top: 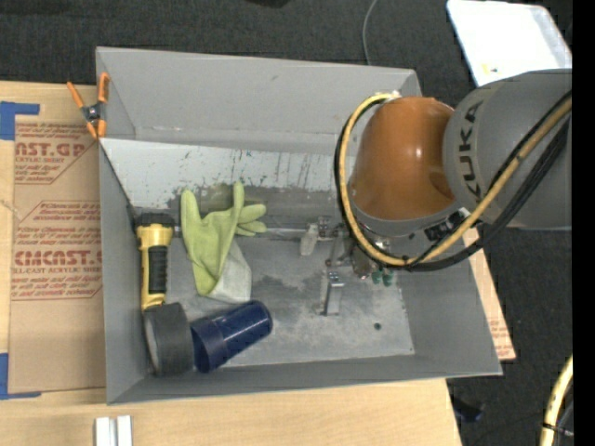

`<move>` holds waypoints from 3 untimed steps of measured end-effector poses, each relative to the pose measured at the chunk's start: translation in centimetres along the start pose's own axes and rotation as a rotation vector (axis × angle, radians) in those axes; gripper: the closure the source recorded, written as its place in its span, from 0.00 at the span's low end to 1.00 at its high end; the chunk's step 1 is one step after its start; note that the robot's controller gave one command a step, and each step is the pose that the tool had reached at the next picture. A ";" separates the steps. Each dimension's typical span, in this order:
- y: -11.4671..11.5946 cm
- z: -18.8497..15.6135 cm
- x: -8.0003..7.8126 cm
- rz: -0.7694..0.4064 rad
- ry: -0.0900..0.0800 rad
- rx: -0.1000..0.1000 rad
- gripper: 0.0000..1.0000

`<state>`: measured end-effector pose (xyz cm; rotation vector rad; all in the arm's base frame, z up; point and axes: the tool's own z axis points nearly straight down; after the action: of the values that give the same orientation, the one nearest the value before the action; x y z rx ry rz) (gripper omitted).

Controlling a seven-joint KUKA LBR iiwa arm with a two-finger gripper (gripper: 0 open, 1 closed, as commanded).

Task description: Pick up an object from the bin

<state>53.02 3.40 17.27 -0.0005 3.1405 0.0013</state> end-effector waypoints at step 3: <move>12.9 10.0 -3.1 -0.009 -0.004 -0.002 1.00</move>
Offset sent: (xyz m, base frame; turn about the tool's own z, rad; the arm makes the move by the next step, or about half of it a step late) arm 0.0604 0.0841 -0.0838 -0.1292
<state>56.15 16.27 7.26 -0.0147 3.1368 0.0047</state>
